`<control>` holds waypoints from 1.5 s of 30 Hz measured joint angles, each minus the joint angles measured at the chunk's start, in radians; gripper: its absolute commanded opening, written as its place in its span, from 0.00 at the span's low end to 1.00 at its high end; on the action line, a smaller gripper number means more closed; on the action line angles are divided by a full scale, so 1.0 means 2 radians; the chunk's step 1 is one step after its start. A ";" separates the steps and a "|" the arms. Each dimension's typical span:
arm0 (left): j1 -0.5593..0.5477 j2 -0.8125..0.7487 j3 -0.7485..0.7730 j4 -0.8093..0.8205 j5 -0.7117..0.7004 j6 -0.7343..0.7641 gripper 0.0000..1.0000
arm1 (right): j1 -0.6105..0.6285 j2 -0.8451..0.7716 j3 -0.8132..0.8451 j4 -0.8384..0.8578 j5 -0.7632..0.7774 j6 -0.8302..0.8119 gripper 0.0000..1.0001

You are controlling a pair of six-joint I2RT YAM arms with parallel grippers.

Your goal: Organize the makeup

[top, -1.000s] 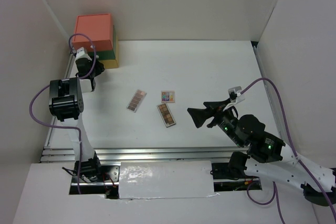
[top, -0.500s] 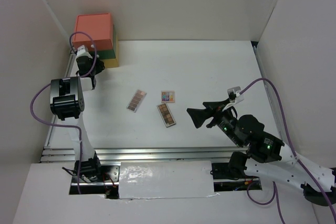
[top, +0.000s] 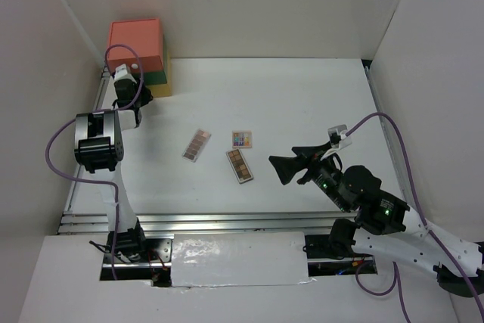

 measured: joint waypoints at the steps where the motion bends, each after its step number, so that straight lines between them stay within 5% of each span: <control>1: -0.001 0.000 0.000 -0.002 -0.002 0.002 0.49 | 0.000 0.000 0.000 0.000 0.000 0.000 1.00; 12: -0.002 0.003 0.013 -0.022 -0.011 0.005 0.42 | 0.000 -0.005 0.000 0.001 0.000 0.000 1.00; 17: -0.004 0.010 0.028 -0.035 -0.016 0.006 0.55 | 0.000 -0.005 0.000 0.001 -0.001 0.000 1.00; 30: -0.007 0.010 0.036 -0.043 -0.025 0.006 0.30 | 0.000 -0.005 -0.003 0.004 -0.003 0.000 1.00; 45: -0.010 -0.014 -0.016 -0.011 -0.043 0.002 0.23 | 0.000 -0.005 -0.003 0.004 -0.009 0.000 1.00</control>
